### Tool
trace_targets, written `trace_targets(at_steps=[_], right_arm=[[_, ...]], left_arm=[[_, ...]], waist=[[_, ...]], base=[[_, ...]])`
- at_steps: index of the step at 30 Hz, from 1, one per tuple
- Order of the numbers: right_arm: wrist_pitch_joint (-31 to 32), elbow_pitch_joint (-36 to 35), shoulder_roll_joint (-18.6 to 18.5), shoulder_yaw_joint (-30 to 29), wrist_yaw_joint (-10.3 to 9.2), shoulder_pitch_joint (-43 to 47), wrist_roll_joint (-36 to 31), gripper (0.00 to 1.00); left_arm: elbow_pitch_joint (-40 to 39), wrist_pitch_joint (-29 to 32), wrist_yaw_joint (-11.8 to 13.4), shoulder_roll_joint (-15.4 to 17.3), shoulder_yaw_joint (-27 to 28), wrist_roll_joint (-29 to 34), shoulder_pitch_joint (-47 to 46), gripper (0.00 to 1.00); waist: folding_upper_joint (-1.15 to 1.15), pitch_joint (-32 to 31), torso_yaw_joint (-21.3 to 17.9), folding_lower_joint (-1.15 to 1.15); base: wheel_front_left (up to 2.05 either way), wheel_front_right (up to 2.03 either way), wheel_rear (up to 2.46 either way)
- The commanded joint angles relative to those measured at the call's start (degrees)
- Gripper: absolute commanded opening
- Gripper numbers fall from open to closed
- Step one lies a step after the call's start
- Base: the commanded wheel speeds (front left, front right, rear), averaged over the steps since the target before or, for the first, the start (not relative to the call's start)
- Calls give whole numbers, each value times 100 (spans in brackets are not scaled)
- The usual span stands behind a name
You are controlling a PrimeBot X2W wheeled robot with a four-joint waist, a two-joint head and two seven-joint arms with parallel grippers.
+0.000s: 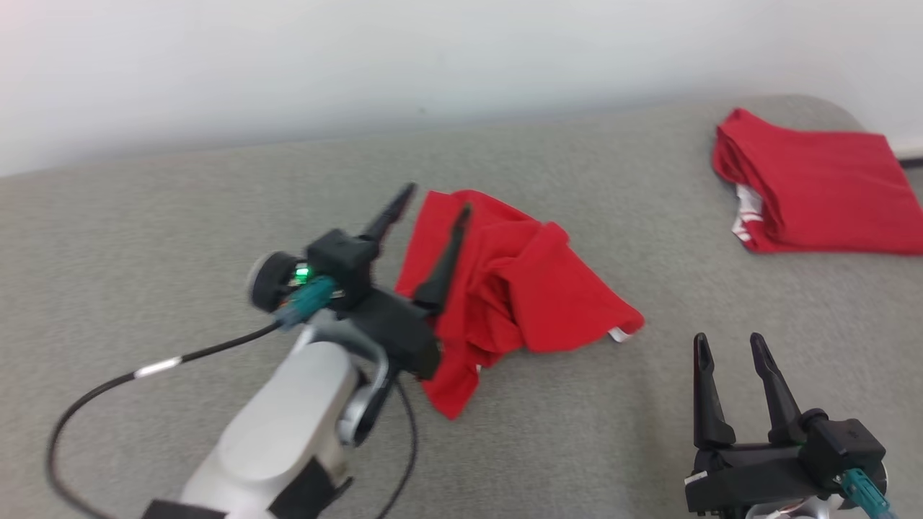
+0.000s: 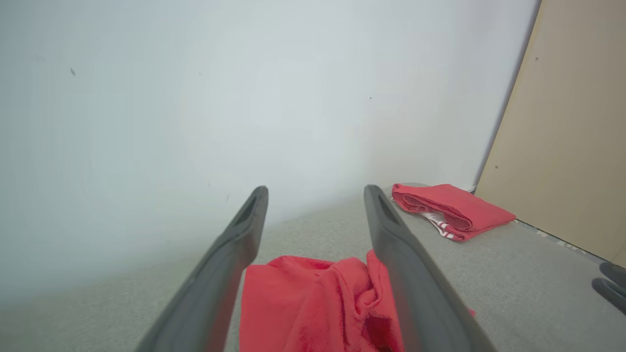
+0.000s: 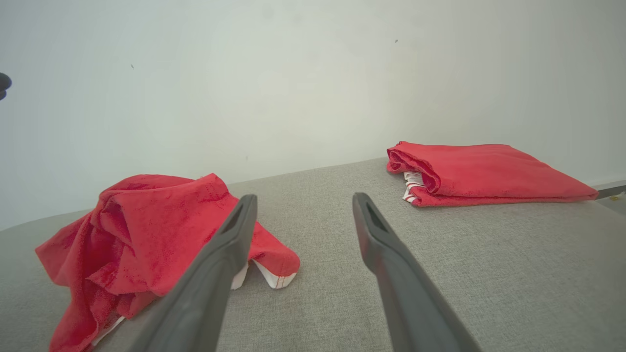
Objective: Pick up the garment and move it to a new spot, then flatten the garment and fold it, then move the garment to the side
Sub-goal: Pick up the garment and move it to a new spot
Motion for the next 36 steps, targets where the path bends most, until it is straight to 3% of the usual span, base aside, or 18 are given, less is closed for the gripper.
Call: trace_targets(at_steps=[1,11,20,30,36], right_arm=[[-5,-23,22,-25,-16,77,-37,100],[0,-91,22,-144,-16,306,-123,100],[16,-199,19,-195,-16,514,-64,100],[18,-228,20,-173,-16,634,-10,100],[17,-267,20,-182,-16,772,-9,100]], left_arm=[[-144,-44,84,141,71,120,156,100],[-1405,-63,557,1171,1002,451,1429,100],[-2382,-61,801,1731,1769,615,2909,100],[-2954,-61,1075,1550,2464,766,4093,100],[-3103,-61,981,1364,2783,886,4512,100]], waist=[[0,-306,364,0],[0,-741,909,0],[0,-878,1030,0],[0,-956,906,0],[0,-976,857,0]], base=[[0,0,0],[0,0,0],[0,0,0],[0,0,0],[0,0,0]])
